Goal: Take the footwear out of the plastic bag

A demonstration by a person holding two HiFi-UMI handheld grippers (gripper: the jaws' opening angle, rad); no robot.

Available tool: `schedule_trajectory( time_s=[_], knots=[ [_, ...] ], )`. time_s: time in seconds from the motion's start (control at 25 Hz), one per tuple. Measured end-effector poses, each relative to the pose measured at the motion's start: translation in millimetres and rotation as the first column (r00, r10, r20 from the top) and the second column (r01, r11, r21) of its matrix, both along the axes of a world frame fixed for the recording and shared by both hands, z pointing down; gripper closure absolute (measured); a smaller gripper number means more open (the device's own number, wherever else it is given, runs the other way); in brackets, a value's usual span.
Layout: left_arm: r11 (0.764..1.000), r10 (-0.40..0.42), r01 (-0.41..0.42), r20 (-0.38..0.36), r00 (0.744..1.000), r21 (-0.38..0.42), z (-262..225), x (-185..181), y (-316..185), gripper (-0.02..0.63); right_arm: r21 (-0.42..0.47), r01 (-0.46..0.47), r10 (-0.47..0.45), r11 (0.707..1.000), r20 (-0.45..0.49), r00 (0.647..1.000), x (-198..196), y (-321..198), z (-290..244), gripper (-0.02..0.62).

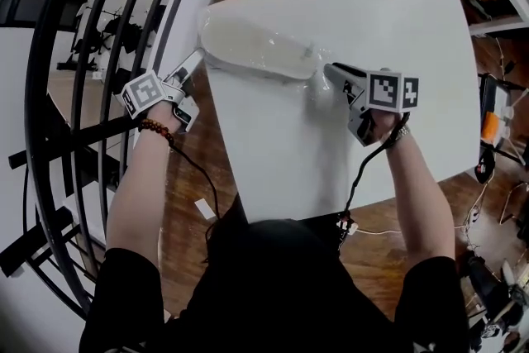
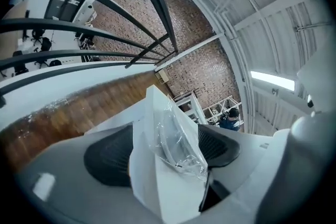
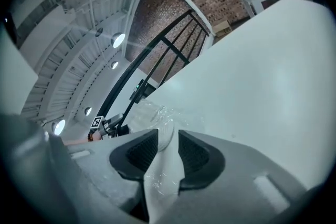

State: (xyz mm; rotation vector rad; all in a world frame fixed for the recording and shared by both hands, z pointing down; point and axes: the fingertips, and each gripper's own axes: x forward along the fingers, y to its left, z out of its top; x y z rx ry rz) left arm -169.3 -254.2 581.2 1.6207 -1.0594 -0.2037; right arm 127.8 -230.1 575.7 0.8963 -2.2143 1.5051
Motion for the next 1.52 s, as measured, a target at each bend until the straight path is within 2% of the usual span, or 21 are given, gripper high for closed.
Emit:
schedule_trajectory(
  time_s=[0.24, 0.32, 0.48, 0.6, 0.72, 1.16, 1.32, 1.52],
  knots=[
    [0.999, 0.027, -0.026, -0.028, 0.999, 0.030, -3, 3, -4, 0.332, -0.077, 0.023, -0.019, 0.997, 0.059, 0.998, -15, 5, 5, 0.485],
    [0.999, 0.039, -0.039, -0.021, 0.999, 0.022, 1, 3, -3, 0.355, -0.094, 0.031, -0.023, 0.995, 0.079, 0.997, -19, 2, 5, 0.485],
    [0.997, 0.067, -0.064, -0.088, 0.994, 0.044, -9, 17, -5, 0.415, -0.154, 0.066, -0.055, 0.986, 0.076, 0.996, -25, 4, 8, 0.481],
    [0.998, 0.059, -0.057, -0.051, 0.997, 0.027, -2, 8, -3, 0.498, -0.223, 0.067, -0.045, 0.972, 0.100, 0.994, -29, 10, 14, 0.477],
    [0.998, 0.060, -0.060, -0.011, 0.998, 0.007, 7, 3, -2, 0.539, -0.254, 0.063, -0.030, 0.965, 0.132, 0.991, -31, 11, 15, 0.477],
    [0.997, 0.070, -0.070, 0.029, 0.997, -0.019, 16, 1, 0, 0.560, -0.263, 0.097, -0.043, 0.960, 0.205, 0.978, -40, 13, 12, 0.477],
    [0.997, 0.069, -0.068, 0.031, 0.997, -0.026, 17, 3, -2, 0.560, -0.225, 0.129, -0.069, 0.966, 0.255, 0.964, -44, 12, 3, 0.484],
    [0.997, 0.067, -0.066, 0.032, 0.997, -0.029, 16, 3, -2, 0.560, -0.156, 0.133, -0.086, 0.979, 0.275, 0.958, -45, 9, -7, 0.513]
  ],
)
